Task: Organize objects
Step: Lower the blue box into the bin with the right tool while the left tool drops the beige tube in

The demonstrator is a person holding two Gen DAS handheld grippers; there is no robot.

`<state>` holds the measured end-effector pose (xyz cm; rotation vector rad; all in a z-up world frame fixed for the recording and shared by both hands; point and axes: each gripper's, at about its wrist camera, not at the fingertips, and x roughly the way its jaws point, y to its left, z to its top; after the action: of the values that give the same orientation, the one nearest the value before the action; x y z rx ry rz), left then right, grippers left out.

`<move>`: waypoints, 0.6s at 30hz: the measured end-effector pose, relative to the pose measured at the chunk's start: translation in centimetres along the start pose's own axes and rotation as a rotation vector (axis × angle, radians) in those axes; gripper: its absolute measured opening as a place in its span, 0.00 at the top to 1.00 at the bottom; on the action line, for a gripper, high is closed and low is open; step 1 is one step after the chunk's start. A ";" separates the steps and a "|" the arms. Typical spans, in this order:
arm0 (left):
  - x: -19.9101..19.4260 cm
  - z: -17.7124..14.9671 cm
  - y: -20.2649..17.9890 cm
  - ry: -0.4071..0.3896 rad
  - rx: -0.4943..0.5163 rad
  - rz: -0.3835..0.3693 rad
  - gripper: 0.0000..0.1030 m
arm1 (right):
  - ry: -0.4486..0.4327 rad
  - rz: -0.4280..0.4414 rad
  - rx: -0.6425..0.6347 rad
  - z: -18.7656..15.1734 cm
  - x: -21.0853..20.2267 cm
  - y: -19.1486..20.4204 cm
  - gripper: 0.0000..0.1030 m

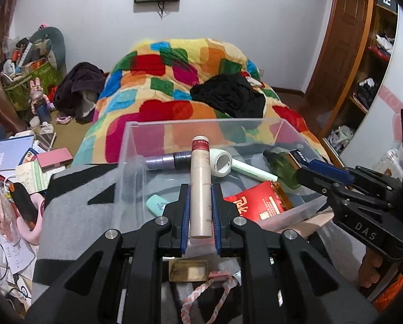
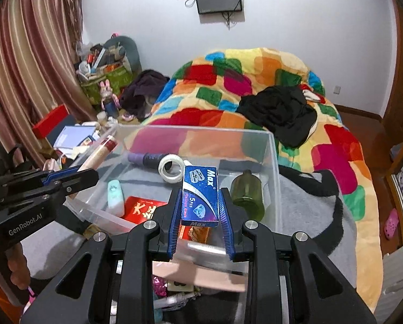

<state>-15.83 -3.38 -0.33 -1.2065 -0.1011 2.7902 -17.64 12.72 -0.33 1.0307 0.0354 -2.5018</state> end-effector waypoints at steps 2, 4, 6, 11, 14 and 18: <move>0.4 0.2 -0.3 0.006 0.011 0.008 0.86 | 0.024 0.004 0.008 0.1 0.7 -0.3 0.76; 0.9 0.3 -0.5 0.014 0.022 0.008 0.86 | 0.045 -0.001 0.013 0.2 1.3 -0.5 0.76; 1.3 0.5 -0.8 0.024 0.029 0.003 0.86 | 0.059 -0.007 0.014 0.3 1.8 -0.6 0.76; 2.4 0.7 -1.3 0.052 0.048 0.001 0.86 | 0.078 -0.023 -0.004 0.1 2.6 -0.5 0.76; 2.7 0.7 -1.5 0.056 0.053 -0.002 0.86 | 0.072 -0.028 -0.002 0.1 2.6 -0.5 0.76; 2.1 0.7 -1.7 0.035 0.057 0.001 0.86 | 0.062 -0.034 -0.003 0.1 2.2 -0.6 0.76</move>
<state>-17.67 -1.49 -1.18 -1.2416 -0.0190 2.7513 -19.36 12.38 -1.84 1.1154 0.0752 -2.4986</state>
